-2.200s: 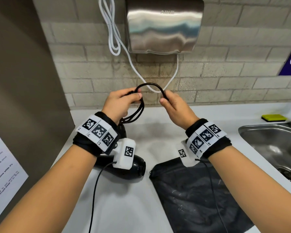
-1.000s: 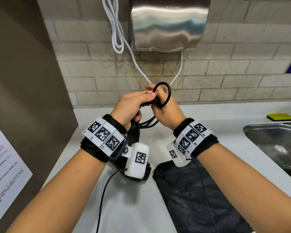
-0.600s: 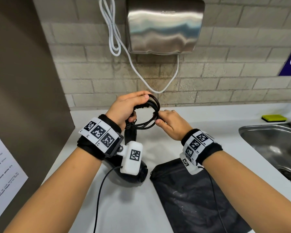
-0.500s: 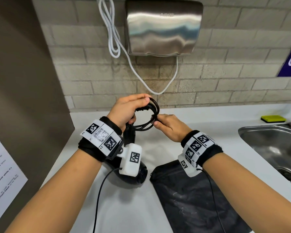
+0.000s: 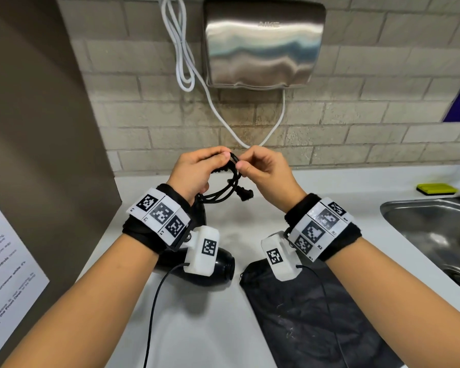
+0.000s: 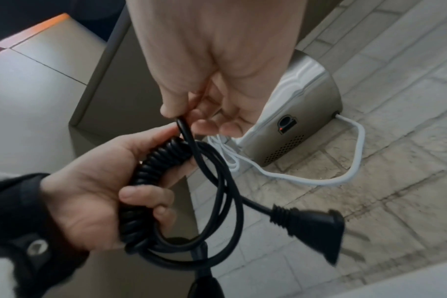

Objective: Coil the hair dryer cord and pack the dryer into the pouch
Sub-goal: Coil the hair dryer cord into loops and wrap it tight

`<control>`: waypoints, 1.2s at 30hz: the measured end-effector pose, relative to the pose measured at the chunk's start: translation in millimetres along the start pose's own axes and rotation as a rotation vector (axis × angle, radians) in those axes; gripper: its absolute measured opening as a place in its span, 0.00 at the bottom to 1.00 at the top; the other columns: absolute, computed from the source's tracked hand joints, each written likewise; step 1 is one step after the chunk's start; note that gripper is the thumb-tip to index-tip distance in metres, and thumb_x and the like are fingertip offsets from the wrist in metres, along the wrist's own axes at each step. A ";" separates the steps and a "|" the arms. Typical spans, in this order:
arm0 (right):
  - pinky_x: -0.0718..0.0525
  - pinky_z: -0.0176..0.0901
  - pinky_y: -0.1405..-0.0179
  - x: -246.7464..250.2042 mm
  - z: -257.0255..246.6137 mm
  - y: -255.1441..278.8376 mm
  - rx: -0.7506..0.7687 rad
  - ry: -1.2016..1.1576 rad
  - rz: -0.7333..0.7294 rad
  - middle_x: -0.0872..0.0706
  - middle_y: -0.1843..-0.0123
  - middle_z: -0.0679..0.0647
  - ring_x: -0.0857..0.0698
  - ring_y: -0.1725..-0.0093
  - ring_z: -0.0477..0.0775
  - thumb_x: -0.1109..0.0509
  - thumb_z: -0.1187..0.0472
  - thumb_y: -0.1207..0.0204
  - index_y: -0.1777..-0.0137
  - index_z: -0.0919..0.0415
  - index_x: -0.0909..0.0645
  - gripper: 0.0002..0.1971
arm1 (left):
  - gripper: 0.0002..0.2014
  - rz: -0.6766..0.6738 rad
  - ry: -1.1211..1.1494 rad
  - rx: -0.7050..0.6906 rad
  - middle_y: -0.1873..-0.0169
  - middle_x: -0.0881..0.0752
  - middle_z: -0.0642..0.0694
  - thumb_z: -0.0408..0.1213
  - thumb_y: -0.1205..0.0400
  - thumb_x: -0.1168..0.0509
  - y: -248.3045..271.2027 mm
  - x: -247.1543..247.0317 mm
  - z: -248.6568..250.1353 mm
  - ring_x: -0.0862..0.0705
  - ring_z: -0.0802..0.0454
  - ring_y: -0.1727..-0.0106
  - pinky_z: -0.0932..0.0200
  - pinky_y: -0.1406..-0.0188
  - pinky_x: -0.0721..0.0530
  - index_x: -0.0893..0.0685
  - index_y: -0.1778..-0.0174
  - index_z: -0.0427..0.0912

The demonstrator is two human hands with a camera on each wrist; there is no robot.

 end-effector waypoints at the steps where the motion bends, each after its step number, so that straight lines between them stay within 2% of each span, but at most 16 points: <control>1: 0.26 0.32 0.63 -1.7 0.6 -0.2 -0.004 0.009 -0.028 0.23 0.72 0.42 0.26 0.70 0.39 0.30 0.68 0.28 0.67 0.51 0.24 0.12 | 0.04 -0.006 -0.003 0.005 0.63 0.14 0.50 0.38 0.22 0.32 0.5 0.5 -0.3 0.33 0.58 0.82 0.72 0.87 0.40 0.13 0.57 0.52; 3: 0.26 0.35 0.63 -4.3 0.3 -0.2 -0.009 0.073 -0.061 0.24 0.70 0.46 0.26 0.68 0.41 0.29 0.67 0.30 0.68 0.51 0.27 0.12 | 0.03 -0.029 0.011 0.017 0.62 0.13 0.50 0.39 0.22 0.31 1.9 -0.2 -0.2 0.34 0.59 0.83 0.71 0.87 0.41 0.13 0.58 0.52; 6: 0.23 0.44 0.58 -5.1 -1.7 -0.2 0.024 0.174 -0.044 0.21 0.64 0.51 0.22 0.61 0.51 0.26 0.64 0.32 0.64 0.50 0.29 0.13 | 0.03 -0.069 0.037 0.033 0.64 0.14 0.50 0.38 0.26 0.28 5.3 -3.3 1.2 0.35 0.58 0.81 0.69 0.86 0.42 0.13 0.59 0.51; 8: 0.23 0.41 0.52 -5.9 3.2 1.0 0.004 0.195 -0.062 0.20 0.54 0.49 0.20 0.52 0.51 0.28 0.57 0.32 0.53 0.50 0.28 0.12 | 0.05 -0.085 0.045 0.034 0.65 0.15 0.48 0.35 0.26 0.28 7.4 -5.5 3.2 0.36 0.60 0.84 0.69 0.86 0.43 0.14 0.60 0.50; 10: 0.25 0.34 0.43 -10.6 10.8 4.2 -0.069 0.162 -0.179 0.22 0.43 0.46 0.21 0.42 0.45 0.34 0.48 0.27 0.36 0.54 0.31 0.22 | 0.07 -0.104 0.043 0.021 0.64 0.17 0.45 0.31 0.25 0.29 8.6 -7.9 5.7 0.37 0.62 0.87 0.69 0.87 0.43 0.15 0.60 0.49; 12: 0.25 0.31 0.38 -15.7 22.0 10.6 -0.156 0.161 -0.305 0.22 0.41 0.45 0.21 0.41 0.44 0.42 0.40 0.22 0.30 0.55 0.34 0.26 | 0.08 -0.119 0.030 0.008 0.66 0.18 0.45 0.29 0.25 0.30 10.0 -9.3 7.1 0.37 0.63 0.88 0.70 0.88 0.43 0.15 0.60 0.49; 14: 0.23 0.35 0.41 -14.8 29.3 15.5 -0.234 0.229 -0.340 0.20 0.48 0.46 0.18 0.46 0.49 0.46 0.48 0.18 0.34 0.56 0.29 0.18 | 0.08 -0.128 0.018 0.009 0.66 0.17 0.45 0.29 0.25 0.30 10.5 -9.2 6.7 0.37 0.63 0.89 0.70 0.89 0.42 0.14 0.58 0.48; 16: 0.21 0.40 0.50 -12.1 32.5 16.6 -0.283 0.249 -0.323 0.19 0.57 0.47 0.17 0.59 0.53 0.46 0.57 0.16 0.44 0.61 0.24 0.12 | 0.07 -0.134 0.023 0.020 0.65 0.16 0.45 0.30 0.25 0.30 10.0 -9.4 6.1 0.38 0.62 0.89 0.70 0.89 0.43 0.14 0.56 0.47; 18: 0.22 0.36 0.59 -9.6 32.6 16.6 -0.301 0.297 -0.307 0.21 0.64 0.46 0.19 0.67 0.46 0.46 0.58 0.16 0.53 0.59 0.24 0.10 | 0.06 -0.129 0.031 0.025 0.64 0.15 0.45 0.31 0.24 0.32 9.6 -9.9 6.4 0.37 0.62 0.89 0.71 0.90 0.42 0.13 0.56 0.45; 20: 0.24 0.28 0.60 -8.0 30.8 14.2 -0.269 0.318 -0.285 0.22 0.64 0.43 0.20 0.64 0.39 0.43 0.59 0.17 0.58 0.54 0.25 0.09 | 0.05 -0.127 0.023 0.022 0.65 0.15 0.46 0.31 0.24 0.32 9.5 -9.9 7.1 0.37 0.62 0.90 0.71 0.90 0.41 0.14 0.58 0.45; 22: 0.25 0.33 0.52 -5.5 28.7 12.8 -0.244 0.234 -0.273 0.21 0.62 0.44 0.21 0.57 0.44 0.39 0.58 0.23 0.59 0.53 0.24 0.05 | 0.04 -0.129 0.011 0.025 0.66 0.14 0.49 0.33 0.24 0.31 8.8 -9.6 5.5 0.37 0.61 0.89 0.72 0.90 0.41 0.13 0.61 0.46; 25: 0.28 0.23 0.60 3.4 19.5 11.8 -0.250 0.107 -0.260 0.21 0.67 0.38 0.23 0.65 0.32 0.44 0.64 0.33 0.58 0.65 0.23 0.10 | 0.03 -0.097 0.026 0.048 0.64 0.13 0.49 0.40 0.24 0.30 7.9 -5.9 3.7 0.37 0.59 0.88 0.70 0.87 0.40 0.12 0.63 0.48; 27: 0.29 0.21 0.64 8.3 15.6 9.5 -0.249 0.152 -0.217 0.21 0.70 0.36 0.24 0.69 0.31 0.47 0.64 0.23 0.61 0.65 0.23 0.12 | 0.05 -0.086 0.026 0.066 0.61 0.13 0.46 0.44 0.25 0.30 7.2 -3.8 3.7 0.37 0.59 0.89 0.65 0.80 0.37 0.12 0.64 0.49; 29: 0.29 0.28 0.65 11.7 14.9 7.1 -0.221 0.301 -0.153 0.22 0.70 0.42 0.25 0.70 0.36 0.46 0.63 0.16 0.60 0.64 0.23 0.14 | 0.05 -0.105 -0.012 0.065 0.60 0.13 0.45 0.44 0.24 0.31 8.0 -3.5 4.2 0.33 0.60 0.87 0.62 0.77 0.35 0.12 0.62 0.49; 32: 0.32 0.27 0.80 12.3 15.0 4.4 -0.235 0.395 -0.073 0.30 0.79 0.44 0.29 0.82 0.37 0.43 0.63 0.16 0.66 0.58 0.27 0.15 | 0.03 -0.153 -0.088 0.034 0.61 0.13 0.47 0.39 0.22 0.32 9.7 -4.3 5.3 0.30 0.63 0.84 0.69 0.85 0.36 0.12 0.59 0.49; 36: 0.32 0.26 0.76 13.7 0.6 -2.1 -0.163 0.412 0.063 0.32 0.77 0.42 0.27 0.80 0.31 0.42 0.63 0.17 0.67 0.59 0.26 0.15 | 0.03 -0.154 -0.196 -0.006 0.60 0.16 0.46 0.37 0.22 0.33 9.3 -4.4 4.6 0.30 0.65 0.87 0.72 0.86 0.36 0.15 0.55 0.48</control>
Point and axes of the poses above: each hand's wrist, its own y-axis away from the middle knuckle, its own x-axis out of the back of the hand, z = x × y, the point moved 4 cm from there along -y, towards the middle knuckle
